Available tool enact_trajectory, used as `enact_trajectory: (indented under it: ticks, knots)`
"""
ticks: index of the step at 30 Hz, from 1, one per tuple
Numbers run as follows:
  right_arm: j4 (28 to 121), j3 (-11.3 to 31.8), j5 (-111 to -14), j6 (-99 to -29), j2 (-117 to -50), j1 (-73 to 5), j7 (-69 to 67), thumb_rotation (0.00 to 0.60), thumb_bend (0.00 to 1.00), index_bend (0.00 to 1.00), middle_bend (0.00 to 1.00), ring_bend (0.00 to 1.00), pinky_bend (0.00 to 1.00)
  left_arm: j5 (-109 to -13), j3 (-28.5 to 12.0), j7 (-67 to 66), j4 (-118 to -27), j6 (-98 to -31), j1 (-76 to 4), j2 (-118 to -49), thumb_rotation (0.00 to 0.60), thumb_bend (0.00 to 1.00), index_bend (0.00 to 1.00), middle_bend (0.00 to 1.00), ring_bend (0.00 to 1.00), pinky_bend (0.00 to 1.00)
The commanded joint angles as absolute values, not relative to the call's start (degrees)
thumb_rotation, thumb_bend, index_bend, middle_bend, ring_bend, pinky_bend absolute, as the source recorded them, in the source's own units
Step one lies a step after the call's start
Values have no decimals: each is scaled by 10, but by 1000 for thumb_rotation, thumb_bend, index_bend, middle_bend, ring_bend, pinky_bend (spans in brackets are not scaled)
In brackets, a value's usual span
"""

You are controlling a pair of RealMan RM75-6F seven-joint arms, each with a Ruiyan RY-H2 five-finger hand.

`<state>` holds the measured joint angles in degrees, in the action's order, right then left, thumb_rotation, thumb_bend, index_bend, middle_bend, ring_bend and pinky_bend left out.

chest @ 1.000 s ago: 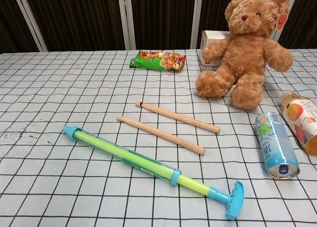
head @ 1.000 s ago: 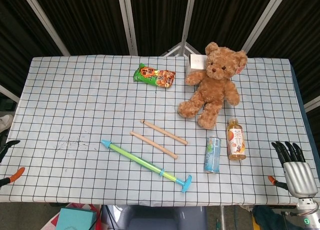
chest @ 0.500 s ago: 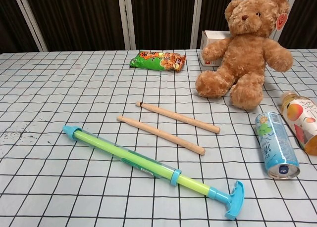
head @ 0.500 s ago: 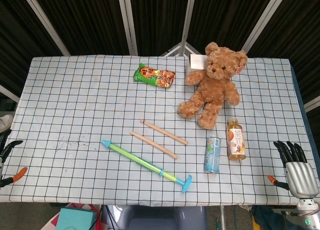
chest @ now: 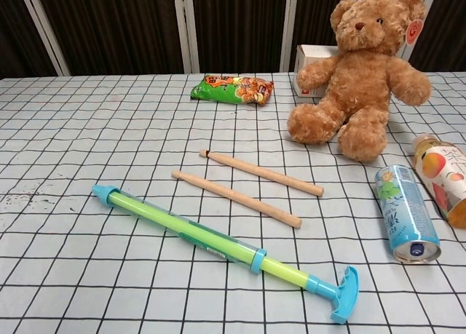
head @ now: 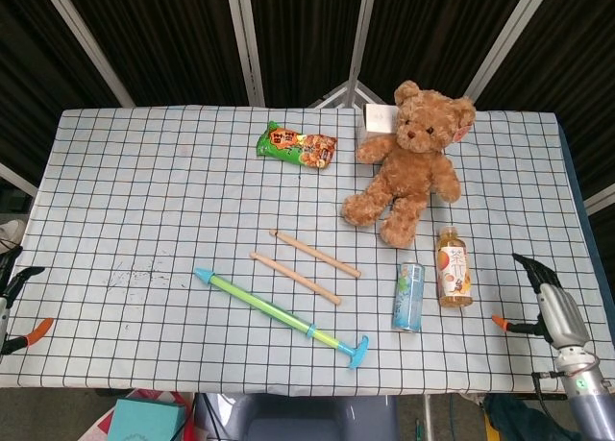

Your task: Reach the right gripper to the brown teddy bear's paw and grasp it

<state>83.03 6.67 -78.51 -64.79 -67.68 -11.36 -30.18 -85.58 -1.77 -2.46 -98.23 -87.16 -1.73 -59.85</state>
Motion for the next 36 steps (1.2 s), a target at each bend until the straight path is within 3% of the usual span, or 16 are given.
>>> enact_trajectory:
  ticks: [1,15,36]
  knots:
    - [816,115,-720,-553,-677,-176,-360,600,150,105,123,76,0,-851,-19,-34,-984,-867,-20,-601,600,313,221,0,0,118]
    - [663,181,-580,-367,-758,-303,-354,600,149,150,203,126,0,-827,-29,-58,-986,-863,-23,-610,600,313,222,1,0,118]
    - [534,237,-433,-332,-867,-424,-237,600,149,339,377,215,0,-807,-40,-32,-980,-861,-23,-602,600,313,227,1,0,118]
